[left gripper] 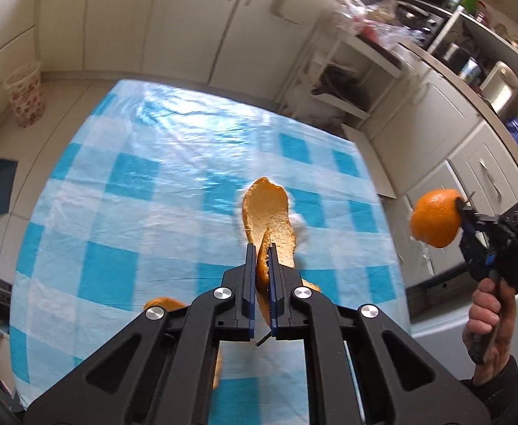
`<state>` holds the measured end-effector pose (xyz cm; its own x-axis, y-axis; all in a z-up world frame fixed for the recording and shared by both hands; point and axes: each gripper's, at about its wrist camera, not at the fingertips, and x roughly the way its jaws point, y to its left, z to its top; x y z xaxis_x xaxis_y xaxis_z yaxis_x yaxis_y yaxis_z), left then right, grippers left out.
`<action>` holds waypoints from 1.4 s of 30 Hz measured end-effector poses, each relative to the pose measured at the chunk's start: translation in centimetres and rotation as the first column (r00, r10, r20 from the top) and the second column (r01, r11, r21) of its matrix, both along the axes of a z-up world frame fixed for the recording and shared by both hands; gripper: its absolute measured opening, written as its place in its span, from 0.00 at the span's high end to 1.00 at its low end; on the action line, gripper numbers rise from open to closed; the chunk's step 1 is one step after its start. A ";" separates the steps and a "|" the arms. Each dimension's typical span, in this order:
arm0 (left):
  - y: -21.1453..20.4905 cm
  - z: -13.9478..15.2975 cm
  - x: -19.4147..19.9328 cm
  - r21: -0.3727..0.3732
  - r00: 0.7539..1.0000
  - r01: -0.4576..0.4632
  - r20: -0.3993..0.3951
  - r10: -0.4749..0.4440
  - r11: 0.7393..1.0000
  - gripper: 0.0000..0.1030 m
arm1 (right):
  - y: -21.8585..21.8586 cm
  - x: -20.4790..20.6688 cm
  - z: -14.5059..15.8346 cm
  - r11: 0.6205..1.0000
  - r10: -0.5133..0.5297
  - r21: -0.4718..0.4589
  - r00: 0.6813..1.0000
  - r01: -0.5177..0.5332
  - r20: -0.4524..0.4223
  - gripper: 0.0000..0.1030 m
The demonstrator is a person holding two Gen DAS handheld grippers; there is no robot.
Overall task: Collect trash
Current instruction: 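Lift the orange with the right gripper while the left gripper lifts the peel, then open both grippers over the yellow bucket to drop orange and peel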
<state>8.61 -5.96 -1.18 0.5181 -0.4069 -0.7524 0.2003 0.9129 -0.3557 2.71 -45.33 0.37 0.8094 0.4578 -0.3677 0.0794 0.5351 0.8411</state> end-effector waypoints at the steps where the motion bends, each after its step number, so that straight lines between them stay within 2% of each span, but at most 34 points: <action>1: -1.3 0.4 -0.3 0.002 1.000 0.024 0.007 -0.024 1.000 0.95 | -0.7 -0.5 -0.5 0.999 -0.027 -0.018 0.999 0.026 -0.026 0.93; 3: -3.1 0.9 -0.7 0.002 0.998 0.056 0.009 -0.056 0.998 0.95 | -2.1 -1.4 -1.9 0.995 -0.084 -0.070 0.991 0.078 -0.100 0.93; 8: -8.0 2.1 -1.4 -0.026 0.994 0.112 0.003 -0.112 0.993 0.95 | -4.2 -1.6 -6.1 0.989 -0.141 -0.090 0.955 0.121 -0.259 0.92; 11: -12.0 2.7 -2.1 -0.025 0.987 0.161 0.009 -0.161 0.987 0.95 | -4.9 -1.0 -8.4 0.987 -0.153 -0.105 0.924 0.123 -0.351 0.86; 12: -13.4 2.8 -2.4 -0.021 0.984 0.179 0.008 -0.178 0.984 0.95 | -5.5 -0.9 -9.2 0.988 -0.144 -0.099 0.912 0.115 -0.384 0.66; 14: -15.7 2.8 -3.0 -0.010 0.978 0.208 0.006 -0.208 0.978 0.95 | -5.7 -0.9 -10.2 0.989 -0.141 -0.102 0.879 0.106 -0.456 0.39; 17: -19.5 2.3 -3.5 0.011 0.968 0.251 -0.008 -0.251 0.968 0.95 | -6.3 -1.5 -8.8 0.984 -0.161 -0.136 0.886 0.112 -0.435 0.39; 23: -25.8 -0.4 -4.1 0.052 0.948 0.316 -0.058 -0.313 0.947 0.95 | -9.4 -5.6 -3.8 0.962 -0.274 -0.057 0.934 0.269 -0.228 0.33; 27: -30.3 -3.0 -3.8 0.114 0.940 0.336 -0.093 -0.327 0.935 0.94 | -11.1 -7.4 -0.8 0.943 -0.330 0.002 0.937 0.333 -0.116 0.29; 29: -32.3 -4.4 -3.3 0.141 0.937 0.343 -0.116 -0.329 0.929 0.94 | -11.6 -7.6 -0.1 0.936 -0.349 0.008 0.933 0.351 -0.089 0.28; 31: -34.2 -5.7 -2.9 0.178 0.938 0.341 -0.133 -0.320 0.923 0.87 | -12.0 -7.5 0.0 0.934 -0.354 0.022 0.932 0.357 -0.079 0.28; 33: -35.2 -6.3 -2.6 0.186 0.937 0.343 -0.143 -0.320 0.921 0.69 | -12.2 -7.2 -0.2 0.932 -0.356 0.038 0.931 0.360 -0.084 0.28; 36: -35.4 -6.0 -2.8 0.197 0.942 0.332 -0.125 -0.312 0.922 0.55 | -12.2 -6.5 -0.3 0.937 -0.340 0.051 0.936 0.345 -0.087 0.28; 42: -30.4 -3.0 -4.8 0.236 0.959 0.282 -0.026 -0.284 0.930 0.41 | -9.7 -4.7 0.8 0.969 -0.244 0.019 0.967 0.246 -0.074 0.28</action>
<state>3.81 -36.39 -4.21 0.4139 -0.3498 -0.8404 0.4643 0.8752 -0.1356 -2.01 -55.03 1.16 0.8706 0.2602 -0.4176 0.2646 0.4681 0.8431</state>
